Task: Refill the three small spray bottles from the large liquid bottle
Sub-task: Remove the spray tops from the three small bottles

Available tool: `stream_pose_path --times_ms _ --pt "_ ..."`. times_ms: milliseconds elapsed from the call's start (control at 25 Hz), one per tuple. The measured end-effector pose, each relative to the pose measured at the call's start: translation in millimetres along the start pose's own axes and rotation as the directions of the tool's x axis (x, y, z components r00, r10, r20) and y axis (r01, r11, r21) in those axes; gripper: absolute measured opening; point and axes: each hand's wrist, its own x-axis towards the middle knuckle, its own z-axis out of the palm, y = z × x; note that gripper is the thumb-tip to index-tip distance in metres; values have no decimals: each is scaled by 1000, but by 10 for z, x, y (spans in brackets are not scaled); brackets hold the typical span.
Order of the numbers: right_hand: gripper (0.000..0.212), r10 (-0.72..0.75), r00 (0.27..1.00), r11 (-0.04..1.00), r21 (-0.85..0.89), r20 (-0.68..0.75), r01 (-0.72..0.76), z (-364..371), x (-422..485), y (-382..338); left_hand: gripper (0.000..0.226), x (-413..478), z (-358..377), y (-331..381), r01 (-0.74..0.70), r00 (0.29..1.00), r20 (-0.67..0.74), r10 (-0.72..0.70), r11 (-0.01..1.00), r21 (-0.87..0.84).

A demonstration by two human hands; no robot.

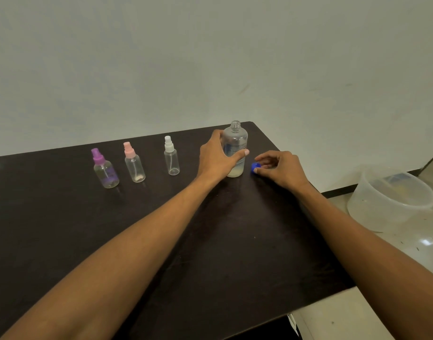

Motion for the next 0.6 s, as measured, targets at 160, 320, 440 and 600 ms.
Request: stream_pose_path --times_ms 160,320,440,600 --pt "38 -4 1000 999 -34 22 5 -9 -15 -24 75 -24 -14 3 -8 1000 3 8 1000 -6" --pt "42 -27 999 1000 -9 -25 27 -140 -114 -82 95 -109 -168 38 -1 1000 2 1 1000 16" --pt "41 -81 994 996 35 -72 83 -226 -297 -253 91 -316 -383 66 -26 999 -46 27 999 27" --pt "35 -150 983 975 149 -108 165 -265 -613 -626 77 -724 -701 126 -53 996 -74 51 998 -30"
